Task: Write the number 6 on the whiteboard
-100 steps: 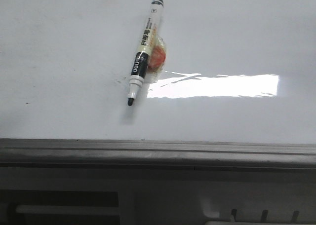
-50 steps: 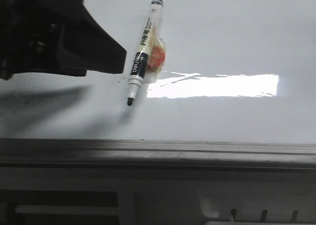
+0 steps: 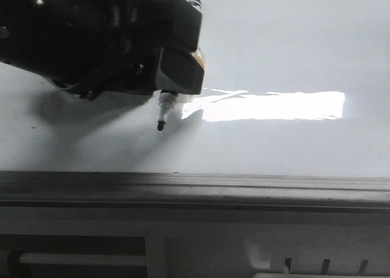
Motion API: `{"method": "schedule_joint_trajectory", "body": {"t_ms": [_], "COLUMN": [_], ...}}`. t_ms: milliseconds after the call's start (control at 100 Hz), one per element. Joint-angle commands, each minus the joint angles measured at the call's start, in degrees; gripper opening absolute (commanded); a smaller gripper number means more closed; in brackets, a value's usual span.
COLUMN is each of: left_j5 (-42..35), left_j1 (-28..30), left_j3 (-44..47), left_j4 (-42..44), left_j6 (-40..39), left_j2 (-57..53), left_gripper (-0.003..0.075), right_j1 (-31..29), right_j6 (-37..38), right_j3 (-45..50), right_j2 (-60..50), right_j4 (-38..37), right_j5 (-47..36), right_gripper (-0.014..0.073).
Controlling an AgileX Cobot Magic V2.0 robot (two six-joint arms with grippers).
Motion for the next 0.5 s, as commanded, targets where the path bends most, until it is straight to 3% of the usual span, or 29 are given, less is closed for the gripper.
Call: {"method": "schedule_joint_trajectory", "body": {"t_ms": [0, 100, 170, 210, 290, 360, 490], "left_j5": [-2.43, -2.69, -2.02, -0.86, 3.68, 10.24, 23.94], "left_j1": [-0.11, -0.11, -0.11, -0.11, -0.11, -0.11, -1.57], "left_j3": [-1.57, -1.57, -1.57, -1.57, -1.57, -1.57, -2.18], "left_j4": [-0.09, -1.05, -1.58, -1.34, 2.01, 10.26, 26.70], "left_j6": [-0.13, -0.13, -0.13, -0.13, -0.01, -0.01, 3.69], "left_j2": [0.73, 1.47, 0.87, -0.28, -2.59, -5.65, -12.11], "left_gripper": [0.0354, 0.0257, 0.0111, -0.0016, -0.0019, -0.0019, -0.0019], "right_j1": [-0.42, -0.42, -0.42, -0.42, -0.42, -0.42, 0.65], "right_j6": [-0.64, -0.64, -0.64, -0.64, -0.64, -2.83, -22.51], "right_j3": [-2.12, -2.12, -2.25, -2.39, -3.43, -4.76, -6.25], "right_j2": [1.23, 1.23, 1.23, 1.23, 1.23, 1.44, 3.50], "right_j4": [0.85, 0.85, 0.85, 1.34, 1.60, 3.28, 16.46], "right_j5": [-3.34, -3.20, -2.80, -2.32, -0.29, 2.27, 9.52], "right_gripper": [0.0383, 0.0383, 0.0383, 0.0383, 0.0383, 0.0383, 0.0383]}}
